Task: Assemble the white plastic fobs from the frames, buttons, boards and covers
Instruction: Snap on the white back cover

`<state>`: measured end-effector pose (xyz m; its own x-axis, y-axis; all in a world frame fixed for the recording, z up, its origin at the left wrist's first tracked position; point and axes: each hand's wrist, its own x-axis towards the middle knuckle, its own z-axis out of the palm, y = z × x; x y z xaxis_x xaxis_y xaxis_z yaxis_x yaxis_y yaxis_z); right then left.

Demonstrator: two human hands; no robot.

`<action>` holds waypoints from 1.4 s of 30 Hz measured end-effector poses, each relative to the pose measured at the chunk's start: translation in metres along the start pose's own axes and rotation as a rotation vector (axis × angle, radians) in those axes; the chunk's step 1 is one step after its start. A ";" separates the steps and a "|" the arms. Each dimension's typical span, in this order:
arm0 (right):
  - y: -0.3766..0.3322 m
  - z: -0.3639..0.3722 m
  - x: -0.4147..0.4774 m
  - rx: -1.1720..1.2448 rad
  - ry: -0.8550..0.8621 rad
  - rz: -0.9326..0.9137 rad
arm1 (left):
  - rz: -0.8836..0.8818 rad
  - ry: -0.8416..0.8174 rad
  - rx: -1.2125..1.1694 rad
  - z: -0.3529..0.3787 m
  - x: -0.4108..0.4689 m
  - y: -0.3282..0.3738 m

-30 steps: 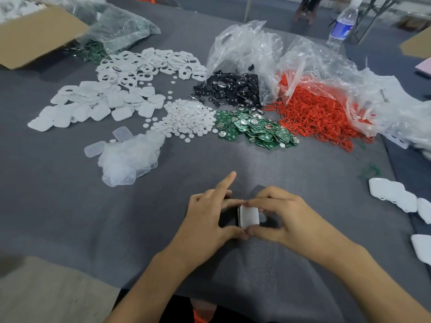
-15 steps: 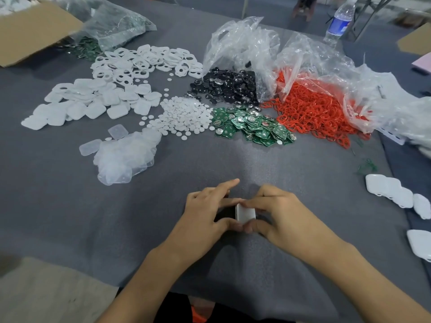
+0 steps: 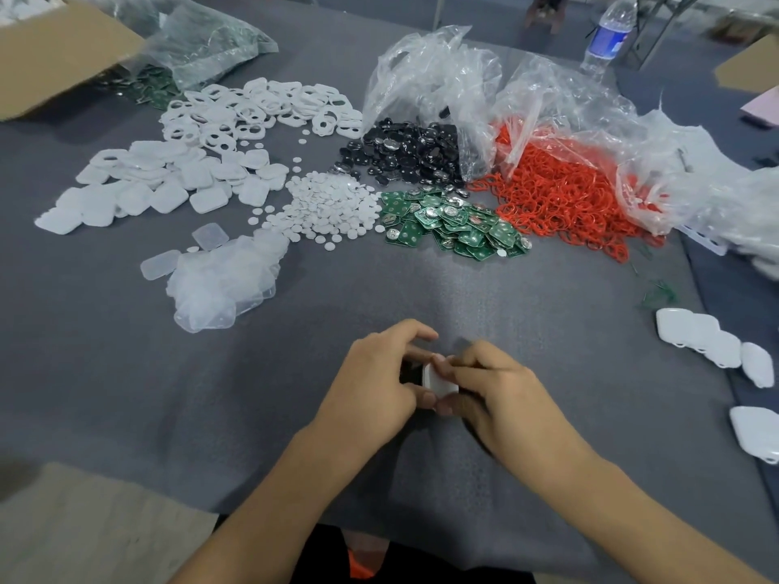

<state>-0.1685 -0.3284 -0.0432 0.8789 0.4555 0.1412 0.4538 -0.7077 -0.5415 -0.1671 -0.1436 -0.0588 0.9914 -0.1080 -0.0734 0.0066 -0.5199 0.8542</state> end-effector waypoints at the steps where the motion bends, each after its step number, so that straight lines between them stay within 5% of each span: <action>1: 0.000 0.003 -0.004 0.047 0.050 0.014 | -0.002 0.011 -0.044 0.001 -0.001 0.001; 5: -0.003 0.013 -0.014 0.557 0.201 0.332 | -0.006 0.091 -0.298 0.009 -0.012 0.002; 13: -0.018 0.020 -0.017 1.002 0.424 0.392 | 0.026 0.188 -0.621 0.022 -0.023 0.008; 26: -0.025 0.025 -0.019 0.991 0.367 0.384 | -0.012 0.285 -0.548 0.029 -0.028 0.006; 31: -0.022 0.024 -0.020 1.095 0.425 0.402 | 0.025 0.177 -0.574 0.026 -0.031 0.009; 42: -0.025 0.037 -0.015 1.025 0.547 0.533 | -0.001 0.285 -0.495 0.037 -0.026 0.003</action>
<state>-0.1984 -0.2981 -0.0624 0.9727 -0.2088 -0.1009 -0.0778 0.1163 -0.9902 -0.1980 -0.1735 -0.0734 0.9869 0.1611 0.0089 -0.0002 -0.0538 0.9986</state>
